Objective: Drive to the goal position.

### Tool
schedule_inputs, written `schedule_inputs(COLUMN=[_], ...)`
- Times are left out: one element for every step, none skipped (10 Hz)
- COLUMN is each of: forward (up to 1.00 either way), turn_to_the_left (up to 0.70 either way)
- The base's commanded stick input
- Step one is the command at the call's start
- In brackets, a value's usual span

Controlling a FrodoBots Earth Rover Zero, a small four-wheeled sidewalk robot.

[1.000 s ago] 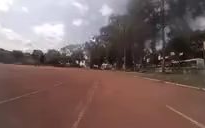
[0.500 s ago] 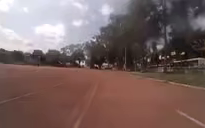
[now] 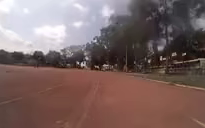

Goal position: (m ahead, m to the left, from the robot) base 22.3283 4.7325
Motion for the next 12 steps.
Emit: schedule_inputs(forward=[0.70, 0.70, 0.70, 0.70, 0.70, 0.70, 0.70, 0.70, 0.70, 0.70, 0.70, 0.70], turn_to_the_left=[0.00, 0.00, 0.00, 0.00, 0.00, 0.00, 0.00, 0.00, 0.00, 0.00, 0.00, 0.00])
